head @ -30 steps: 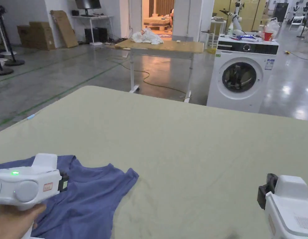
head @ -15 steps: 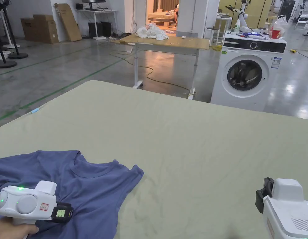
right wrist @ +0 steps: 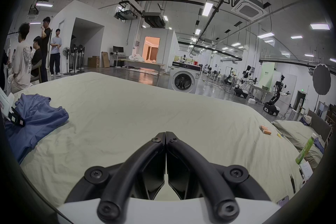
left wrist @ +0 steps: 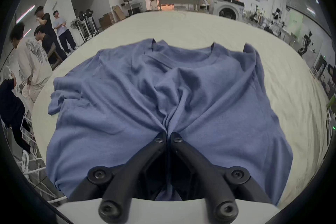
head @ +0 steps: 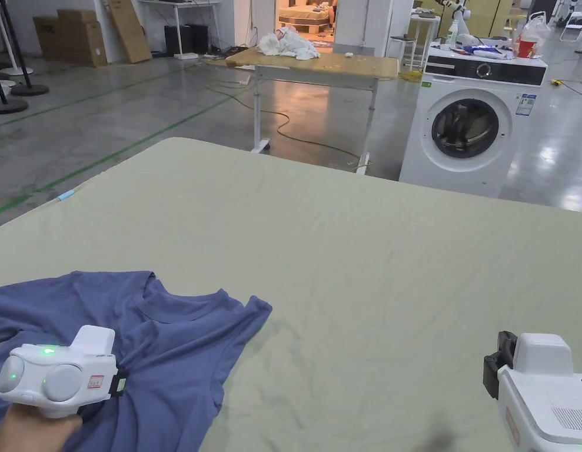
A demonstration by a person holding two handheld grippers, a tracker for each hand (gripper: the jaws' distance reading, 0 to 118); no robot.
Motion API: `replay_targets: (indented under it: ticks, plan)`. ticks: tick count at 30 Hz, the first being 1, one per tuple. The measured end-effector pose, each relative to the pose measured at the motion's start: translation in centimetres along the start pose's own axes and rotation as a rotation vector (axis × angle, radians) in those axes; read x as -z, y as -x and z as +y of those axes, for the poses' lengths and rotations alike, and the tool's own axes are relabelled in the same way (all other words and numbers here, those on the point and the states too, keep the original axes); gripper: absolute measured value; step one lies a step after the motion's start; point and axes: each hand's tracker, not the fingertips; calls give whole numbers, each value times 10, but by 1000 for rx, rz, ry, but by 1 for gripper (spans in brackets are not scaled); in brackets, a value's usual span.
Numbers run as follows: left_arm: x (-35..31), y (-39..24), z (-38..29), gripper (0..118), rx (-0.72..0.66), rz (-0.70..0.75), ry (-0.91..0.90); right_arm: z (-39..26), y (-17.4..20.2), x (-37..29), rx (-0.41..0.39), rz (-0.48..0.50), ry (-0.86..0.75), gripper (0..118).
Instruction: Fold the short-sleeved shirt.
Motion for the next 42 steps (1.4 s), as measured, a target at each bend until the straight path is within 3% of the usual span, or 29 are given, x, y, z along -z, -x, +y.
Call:
replay_targets:
  ticks: [14, 22, 33, 42]
  plan:
    - [-111, 0, 68, 0, -75, -55, -372, 8, -7, -11, 25, -12, -40, 0]
    - [-194, -40, 127, 0, 12, -159, -557, 15, -23, -21, 49, -25, -71, 0]
    - [-265, -171, 191, 0, 171, -391, -733, 18, -62, -45, 137, -83, -116, 0]
    - [-242, -312, 186, 0, 263, -632, -668, 11, -109, -72, 178, -173, -152, 0]
